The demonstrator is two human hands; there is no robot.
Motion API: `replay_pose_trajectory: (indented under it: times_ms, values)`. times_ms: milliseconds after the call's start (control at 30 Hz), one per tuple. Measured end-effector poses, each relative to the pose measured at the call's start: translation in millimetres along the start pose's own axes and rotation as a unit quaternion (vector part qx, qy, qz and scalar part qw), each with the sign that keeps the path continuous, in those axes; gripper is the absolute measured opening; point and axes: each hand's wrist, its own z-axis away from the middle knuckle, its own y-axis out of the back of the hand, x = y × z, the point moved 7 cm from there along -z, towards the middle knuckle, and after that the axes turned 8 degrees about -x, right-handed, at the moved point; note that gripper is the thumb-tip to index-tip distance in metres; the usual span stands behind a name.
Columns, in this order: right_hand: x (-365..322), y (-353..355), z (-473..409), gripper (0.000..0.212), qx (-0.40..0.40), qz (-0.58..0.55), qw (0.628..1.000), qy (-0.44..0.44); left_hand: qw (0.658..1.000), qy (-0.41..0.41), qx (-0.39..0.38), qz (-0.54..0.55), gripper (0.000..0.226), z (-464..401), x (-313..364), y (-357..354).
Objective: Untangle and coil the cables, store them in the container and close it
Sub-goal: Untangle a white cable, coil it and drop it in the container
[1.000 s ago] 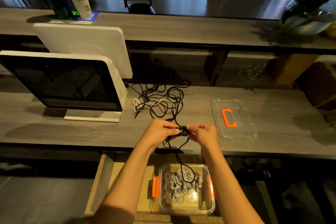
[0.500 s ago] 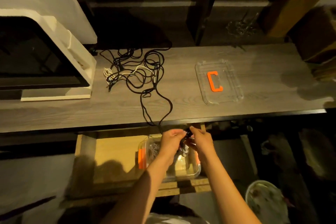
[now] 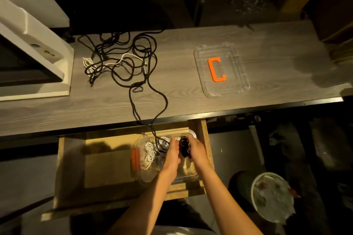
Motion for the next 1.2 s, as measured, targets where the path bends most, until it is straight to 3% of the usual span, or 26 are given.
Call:
replay_pose_trajectory:
  times_ms: [133, 267, 367, 667, 767, 900, 1067, 1200]
  values:
    - [8.4, -9.3, -11.4, 0.048, -0.016, 0.025, 1.0, -0.001, 1.0, -0.008, -0.001, -0.011, 0.07, -7.7, 1.5, 7.2]
    - [-5.3, -3.8, -7.5, 0.038, 0.039, 0.049, 0.997, 0.048, 0.998, -0.023, -0.02, -0.056, 0.076, -1.2, 12.0, 6.0]
    - [-27.9, -4.6, 0.5, 0.038, 0.061, 0.028, 0.993, 0.099, 0.989, -0.101, 0.053, -0.097, 0.072, 10.4, 37.9, 20.6]
    - [-84.8, -60.8, 0.8, 0.029, -0.001, -0.062, 0.99, 0.126, 0.928, -0.301, 0.219, -0.01, 0.034, 54.1, 126.8, 90.9]
    - [-105.7, -84.6, -5.9, 0.026, -0.017, -0.061, 0.988, 0.143, 0.928, -0.309, 0.21, 0.007, 0.033, 50.6, 139.3, 109.4]
    - [-137.7, -113.4, -18.4, 0.023, -0.031, -0.033, 0.984, 0.174, 0.941, -0.284, 0.181, 0.035, 0.052, 43.2, 158.0, 124.3]
    - [-180.5, -122.5, -34.0, 0.022, 0.069, -0.018, 0.969, 0.238, 0.954, -0.253, 0.141, 0.071, 0.06, 23.3, 197.4, 139.7]
    - [-211.3, -139.2, -55.7, 0.042, 0.111, 0.041, 0.961, 0.248, 0.957, -0.253, 0.118, 0.073, 0.062, 1.8, 225.9, 154.8]
